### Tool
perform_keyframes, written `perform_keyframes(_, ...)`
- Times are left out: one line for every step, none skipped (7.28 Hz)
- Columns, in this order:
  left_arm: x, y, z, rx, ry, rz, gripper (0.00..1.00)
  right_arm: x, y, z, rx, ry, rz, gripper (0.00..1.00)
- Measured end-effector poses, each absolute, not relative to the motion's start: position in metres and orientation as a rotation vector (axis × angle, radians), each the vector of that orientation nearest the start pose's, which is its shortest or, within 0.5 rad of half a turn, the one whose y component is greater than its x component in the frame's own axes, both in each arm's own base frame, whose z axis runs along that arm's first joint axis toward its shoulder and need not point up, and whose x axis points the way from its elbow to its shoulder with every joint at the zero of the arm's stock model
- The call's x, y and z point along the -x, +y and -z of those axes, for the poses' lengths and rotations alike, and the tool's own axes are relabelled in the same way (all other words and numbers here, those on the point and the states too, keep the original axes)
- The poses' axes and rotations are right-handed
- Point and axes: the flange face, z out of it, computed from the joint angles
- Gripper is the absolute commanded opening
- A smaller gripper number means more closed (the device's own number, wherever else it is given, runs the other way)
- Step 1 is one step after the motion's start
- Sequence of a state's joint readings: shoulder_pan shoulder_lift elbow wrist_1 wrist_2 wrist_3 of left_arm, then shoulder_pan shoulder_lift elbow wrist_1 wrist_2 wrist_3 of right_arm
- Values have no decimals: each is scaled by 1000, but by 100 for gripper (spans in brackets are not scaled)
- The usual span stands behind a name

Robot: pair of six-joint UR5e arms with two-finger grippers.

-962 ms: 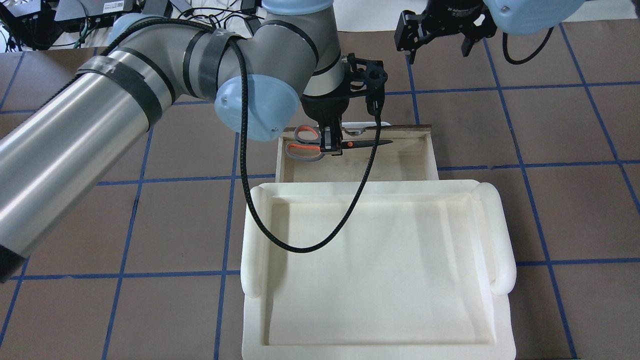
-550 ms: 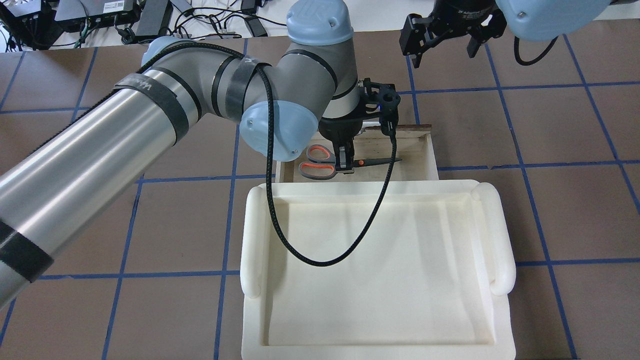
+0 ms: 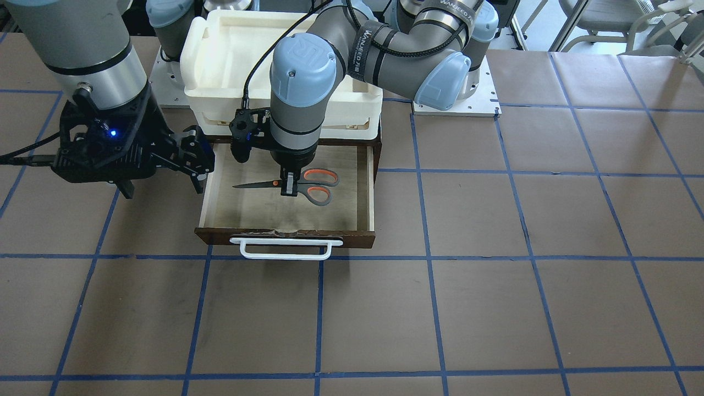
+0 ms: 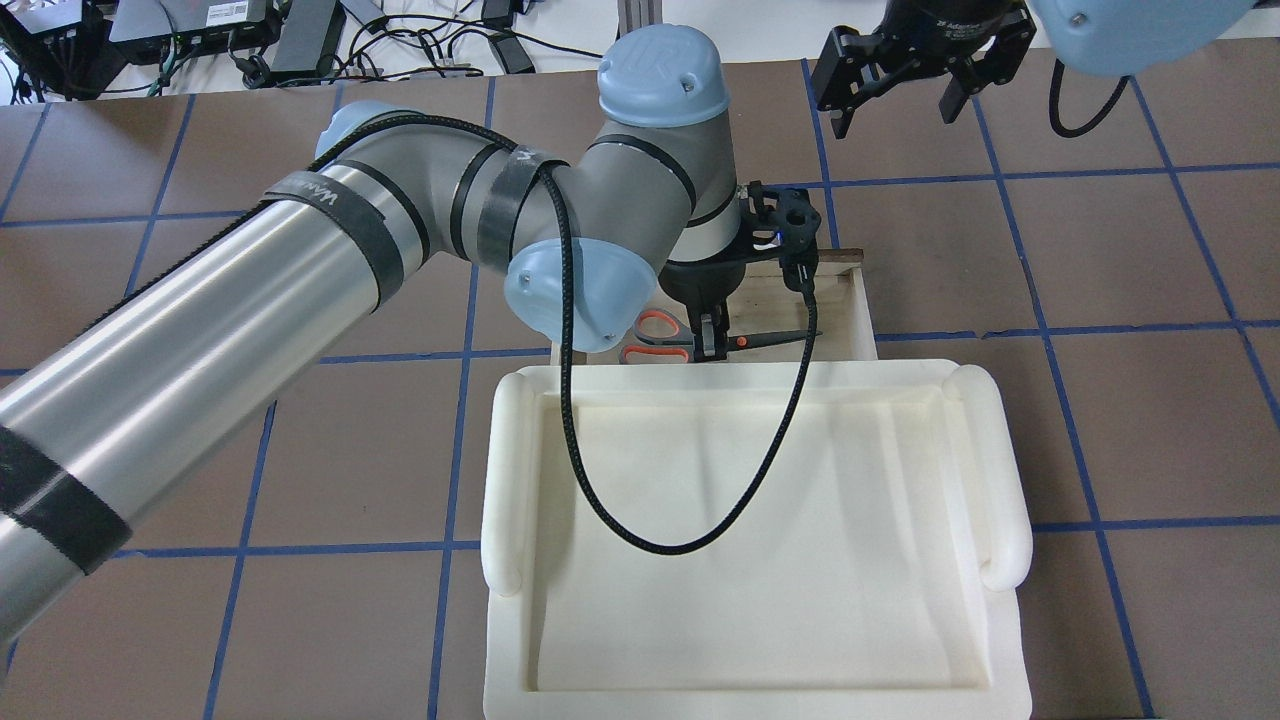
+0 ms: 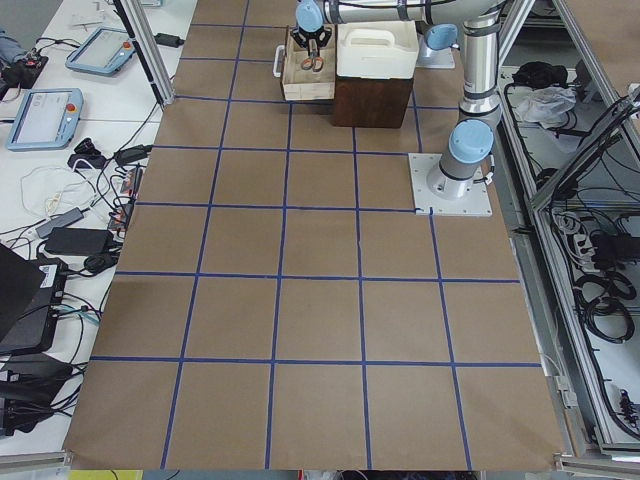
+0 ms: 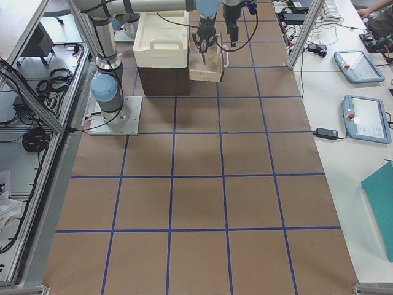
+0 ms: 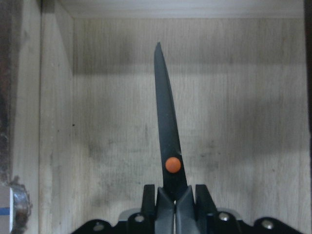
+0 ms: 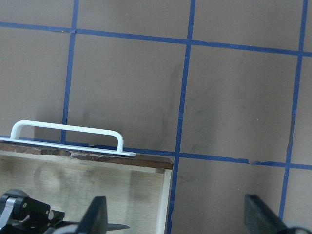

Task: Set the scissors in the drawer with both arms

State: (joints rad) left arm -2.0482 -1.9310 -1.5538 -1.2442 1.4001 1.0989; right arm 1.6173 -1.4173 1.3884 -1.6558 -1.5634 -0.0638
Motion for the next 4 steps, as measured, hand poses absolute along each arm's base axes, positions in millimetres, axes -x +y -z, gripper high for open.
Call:
perform_keyframes(418, -478, -327, 2107, -2097, -52, 67, -160, -556, -507, 173, 3122, 163, 100)
perform_keyframes(418, -477, -326, 2106, -2096, -50, 86, -160, -553, -507, 173, 3122, 153, 100)
perform_keyframes(418, -477, -325, 2106, -2095, -48, 88, -159, -549, -511, 170, 3126, 157, 100)
perform_keyframes(418, -476, -326, 2106, -2094, -50, 88, -159, -544, -515, 169, 3126, 166, 100)
